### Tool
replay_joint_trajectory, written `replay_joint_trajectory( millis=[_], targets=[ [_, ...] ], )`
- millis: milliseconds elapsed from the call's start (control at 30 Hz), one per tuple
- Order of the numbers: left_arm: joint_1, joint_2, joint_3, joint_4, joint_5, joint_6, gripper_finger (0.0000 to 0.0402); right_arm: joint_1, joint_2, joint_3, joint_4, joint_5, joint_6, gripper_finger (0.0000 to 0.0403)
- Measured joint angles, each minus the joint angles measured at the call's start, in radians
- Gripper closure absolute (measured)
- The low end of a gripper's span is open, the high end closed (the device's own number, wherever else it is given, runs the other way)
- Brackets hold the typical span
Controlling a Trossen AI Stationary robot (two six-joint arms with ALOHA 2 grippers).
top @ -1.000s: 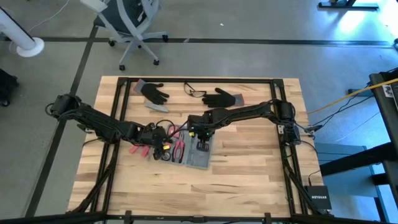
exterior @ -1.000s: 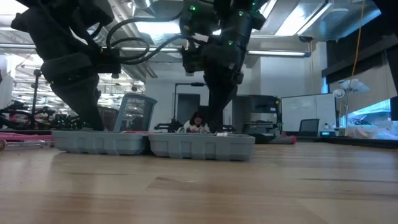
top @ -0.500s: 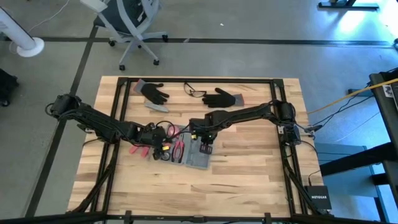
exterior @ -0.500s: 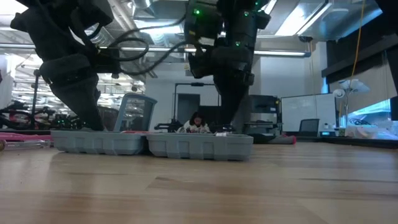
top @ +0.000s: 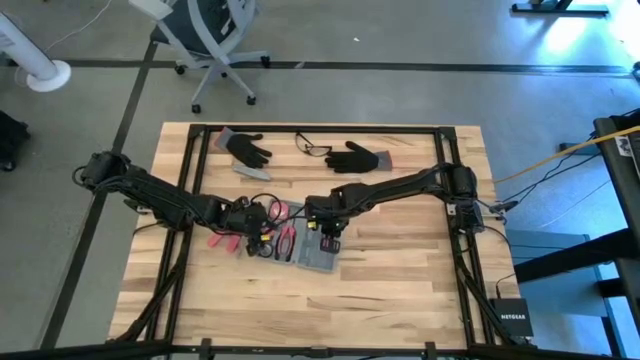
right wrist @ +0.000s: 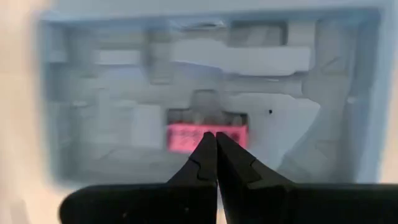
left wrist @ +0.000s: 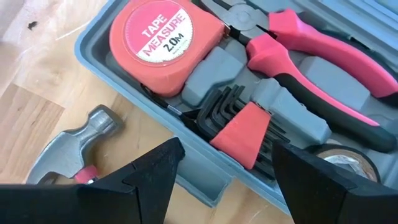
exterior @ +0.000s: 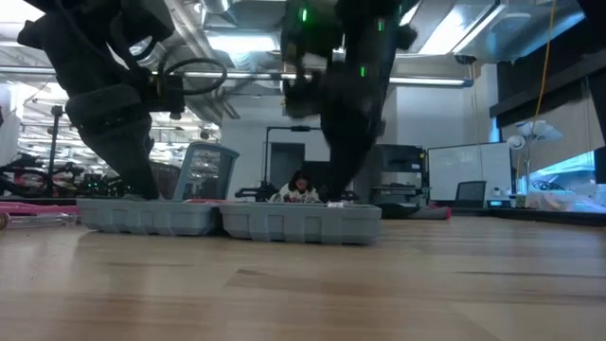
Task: Prefit tool cases
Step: Put the right orange multi bit set into the gray prefit tool case
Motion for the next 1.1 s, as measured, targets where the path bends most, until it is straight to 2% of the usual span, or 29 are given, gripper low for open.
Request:
replay_joint_trajectory(
  millis=[167, 533, 667, 867, 933, 1100],
  targets=[
    [0.019, 0.0, 0.0, 0.0, -0.005, -0.01, 0.0153, -0.009, 0.017, -0.064, 0.08, 0.004, 0.011, 0.0403],
    [0.032, 0.0, -0.001, 0.005, -0.007, -0.009, 0.0153, -0.069, -0.13, 0.037, 0.007, 0.033, -0.011, 0.0403],
    [0.032, 0.0, -0.001, 0.005, -0.007, -0.009, 0.0153, -0.067, -0.114, 0.023, -0.03, 0.033, -0.001, 0.0403],
    [0.032, 0.0, -0.001, 0.006, -0.006, -0.009, 0.0153, -0.033, -0.014, -0.088, 0.126, -0.015, 0.035, 0.0403],
    [0.032, 0.0, -0.001, 0.007, -0.006, -0.011, 0.0153, -0.027, 0.01, -0.111, 0.127, -0.04, 0.051, 0.0403],
    [0.032, 0.0, -0.001, 0.013, -0.006, -0.018, 0.0153, -0.059, -0.044, -0.121, 0.098, -0.044, 0.029, 0.0403]
  ],
)
